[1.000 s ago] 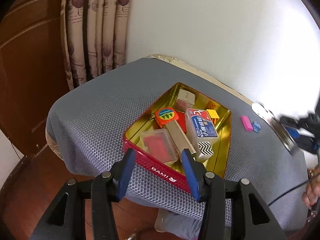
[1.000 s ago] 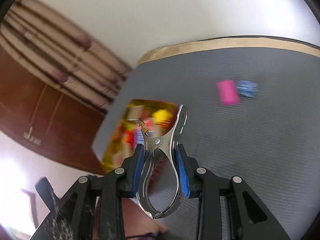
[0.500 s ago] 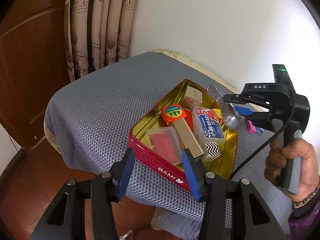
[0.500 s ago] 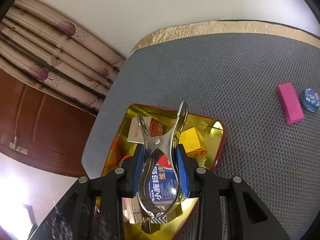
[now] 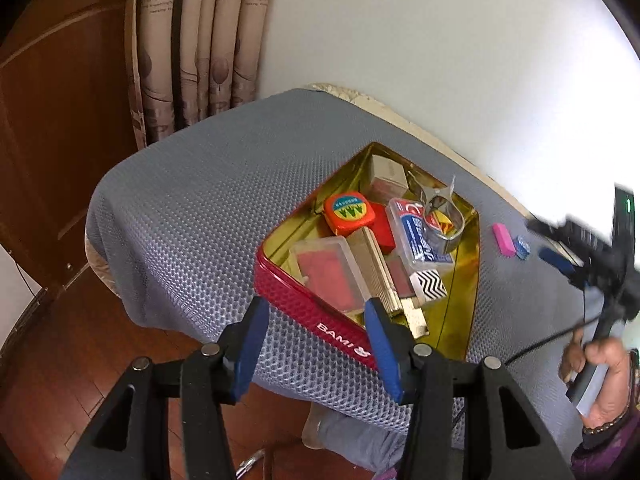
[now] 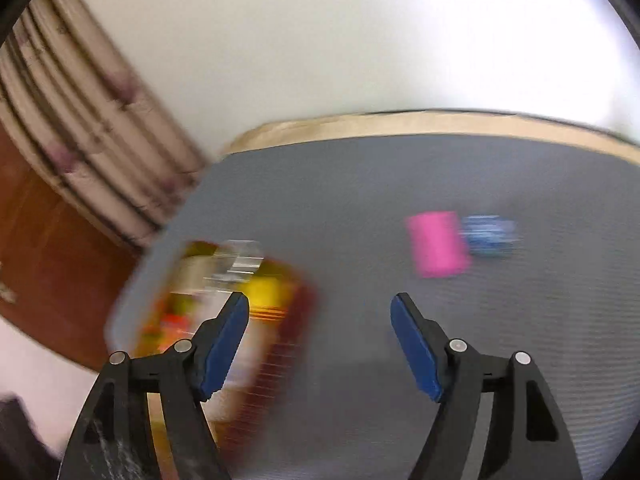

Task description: Organize rigid objects

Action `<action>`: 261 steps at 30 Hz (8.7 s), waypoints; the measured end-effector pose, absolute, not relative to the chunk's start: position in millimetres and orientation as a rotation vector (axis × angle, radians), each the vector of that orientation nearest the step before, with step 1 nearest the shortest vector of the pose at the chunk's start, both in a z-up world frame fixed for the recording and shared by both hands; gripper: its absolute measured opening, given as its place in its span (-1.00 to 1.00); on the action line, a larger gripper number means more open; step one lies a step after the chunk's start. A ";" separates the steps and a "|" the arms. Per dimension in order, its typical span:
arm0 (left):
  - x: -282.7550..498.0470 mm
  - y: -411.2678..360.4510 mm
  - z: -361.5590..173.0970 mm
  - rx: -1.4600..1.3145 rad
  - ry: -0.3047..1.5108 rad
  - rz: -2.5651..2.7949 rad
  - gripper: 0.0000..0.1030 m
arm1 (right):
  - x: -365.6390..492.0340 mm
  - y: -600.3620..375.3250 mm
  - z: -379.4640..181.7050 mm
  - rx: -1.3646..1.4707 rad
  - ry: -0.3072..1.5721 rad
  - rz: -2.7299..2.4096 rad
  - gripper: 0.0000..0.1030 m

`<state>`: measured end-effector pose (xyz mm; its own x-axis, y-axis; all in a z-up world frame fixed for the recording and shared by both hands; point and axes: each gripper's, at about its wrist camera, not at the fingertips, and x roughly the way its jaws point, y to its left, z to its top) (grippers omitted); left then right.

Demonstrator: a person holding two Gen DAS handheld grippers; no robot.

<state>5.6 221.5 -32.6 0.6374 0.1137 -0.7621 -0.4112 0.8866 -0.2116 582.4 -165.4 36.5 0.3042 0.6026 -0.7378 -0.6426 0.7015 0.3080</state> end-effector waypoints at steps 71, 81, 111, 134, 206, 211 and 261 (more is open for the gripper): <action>363.9 -22.5 -102.5 -0.084 1.276 0.026 0.10 | 672.1 -486.0 -12.3 -0.051 0.884 0.673 -0.44; 322.2 -21.7 -88.6 -0.166 1.207 0.004 -0.43 | 674.8 -477.9 -14.2 -0.089 0.887 0.654 -0.44; 141.8 216.4 -59.8 -0.142 1.159 0.322 -0.41 | 671.7 -411.6 -27.6 -0.133 0.988 0.579 -0.44; -7.3 208.1 -11.1 -0.182 0.763 0.469 -0.20 | 516.8 -200.3 58.5 -0.036 1.003 1.182 -0.44; -55.6 166.2 18.3 -0.115 0.518 0.296 -0.20 | 321.3 -219.4 68.3 -0.162 0.200 0.671 0.99; -55.8 164.6 18.2 -0.108 0.514 0.301 -0.20 | 316.4 -218.1 68.7 -0.169 0.190 0.678 0.99; -52.0 164.4 11.4 -0.129 0.540 0.330 -0.20 | 303.6 -208.0 71.4 -0.175 0.187 0.676 0.99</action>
<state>-52.0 164.4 11.4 0.8065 0.2743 -0.5238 -0.3415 0.9393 -0.0339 303.6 -208.0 71.4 0.7646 0.6029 -0.2280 -0.6342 0.7668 -0.0993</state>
